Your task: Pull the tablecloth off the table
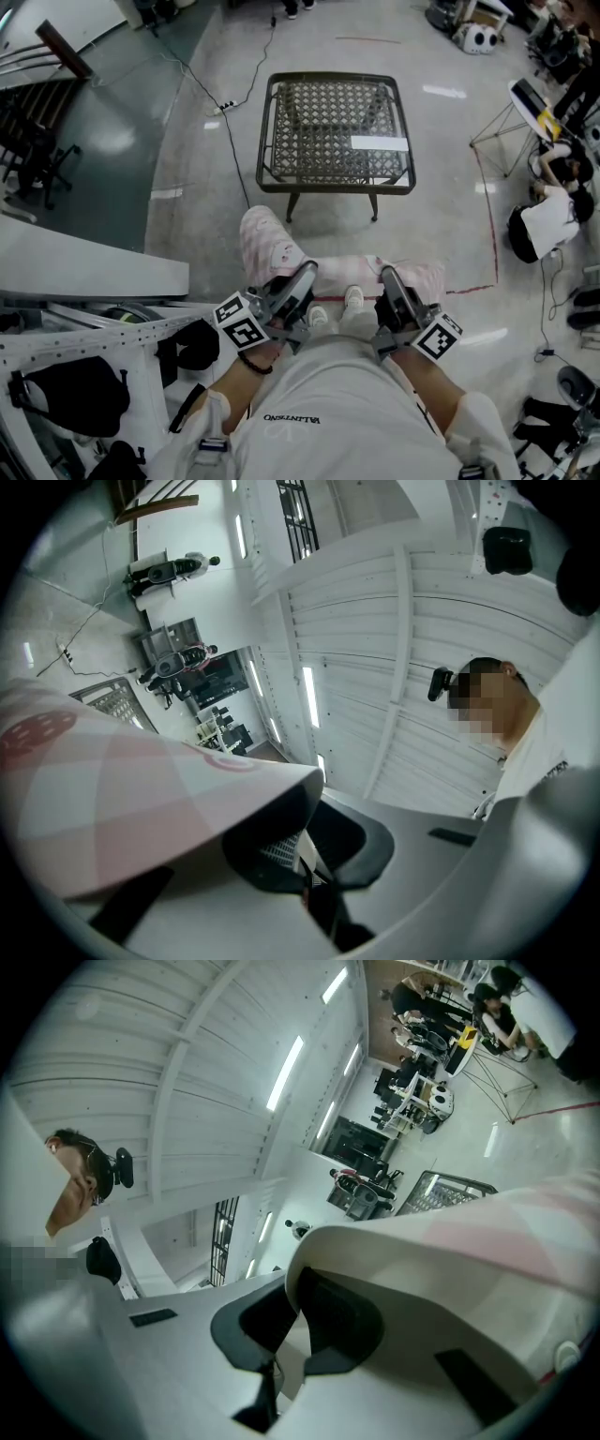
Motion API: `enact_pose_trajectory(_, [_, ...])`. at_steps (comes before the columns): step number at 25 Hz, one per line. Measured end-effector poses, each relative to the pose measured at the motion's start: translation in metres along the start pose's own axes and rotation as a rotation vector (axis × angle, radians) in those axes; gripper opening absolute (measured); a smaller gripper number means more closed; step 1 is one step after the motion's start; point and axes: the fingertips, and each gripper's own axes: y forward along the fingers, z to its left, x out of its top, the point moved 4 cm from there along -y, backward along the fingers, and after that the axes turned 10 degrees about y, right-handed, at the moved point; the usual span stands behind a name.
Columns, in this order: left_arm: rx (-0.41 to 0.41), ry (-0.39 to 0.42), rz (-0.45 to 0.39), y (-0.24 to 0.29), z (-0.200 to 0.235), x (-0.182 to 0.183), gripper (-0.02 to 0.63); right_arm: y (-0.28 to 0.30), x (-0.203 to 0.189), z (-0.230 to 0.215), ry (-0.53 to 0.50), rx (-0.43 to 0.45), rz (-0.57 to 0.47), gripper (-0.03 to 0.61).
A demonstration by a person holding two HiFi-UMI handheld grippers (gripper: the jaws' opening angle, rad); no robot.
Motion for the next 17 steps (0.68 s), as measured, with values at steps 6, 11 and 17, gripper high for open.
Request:
enact_pose_trajectory(6, [0.001,-0.002,0.004,0.0001,-0.0004,-0.0018,0.003,-0.0031,-0.0018,-0.0035,0.015,-0.015,0.001,0.011])
enact_pose_trajectory(11, [0.0,-0.002,0.004,0.0004,-0.0016,-0.0022,0.003,-0.0038,-0.0012,-0.003,0.009,-0.015,0.002,0.011])
enact_pose_trajectory(17, [-0.003,-0.001,0.009,0.001,-0.0022,-0.0028,0.003,-0.0044,-0.0006,-0.0039,0.009,-0.02,0.001,0.011])
